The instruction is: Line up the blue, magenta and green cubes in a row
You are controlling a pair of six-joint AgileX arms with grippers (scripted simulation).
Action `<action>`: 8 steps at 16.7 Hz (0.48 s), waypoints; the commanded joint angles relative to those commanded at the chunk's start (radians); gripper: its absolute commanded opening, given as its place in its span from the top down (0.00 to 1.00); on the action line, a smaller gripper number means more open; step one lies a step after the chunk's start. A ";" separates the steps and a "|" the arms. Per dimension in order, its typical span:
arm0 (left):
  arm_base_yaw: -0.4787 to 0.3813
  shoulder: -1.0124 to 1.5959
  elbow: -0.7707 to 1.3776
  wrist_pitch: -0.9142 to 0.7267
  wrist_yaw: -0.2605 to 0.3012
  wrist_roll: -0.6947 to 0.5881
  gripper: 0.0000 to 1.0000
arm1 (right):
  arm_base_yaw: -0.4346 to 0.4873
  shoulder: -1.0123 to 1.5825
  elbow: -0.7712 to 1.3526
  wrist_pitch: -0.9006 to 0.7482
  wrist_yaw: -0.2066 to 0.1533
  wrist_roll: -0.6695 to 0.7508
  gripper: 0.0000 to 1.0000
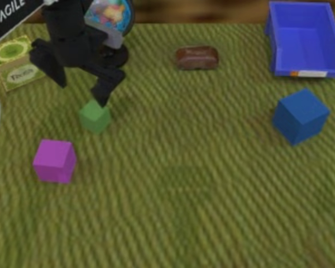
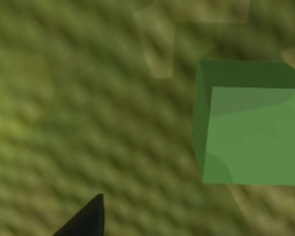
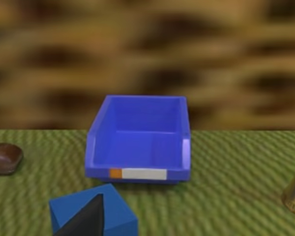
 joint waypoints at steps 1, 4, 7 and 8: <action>0.000 0.001 0.001 0.000 0.000 0.000 0.00 | 0.000 0.000 0.000 0.000 0.000 0.000 0.00; 0.000 0.001 0.001 0.000 0.000 0.000 0.00 | 0.000 0.000 0.000 0.000 0.000 0.000 0.00; 0.004 -0.001 -0.017 0.016 0.000 0.001 0.00 | 0.000 0.000 0.000 0.000 0.000 0.000 0.00; 0.003 0.004 -0.038 0.040 0.000 0.002 0.00 | 0.000 0.000 0.000 0.000 0.000 0.000 0.00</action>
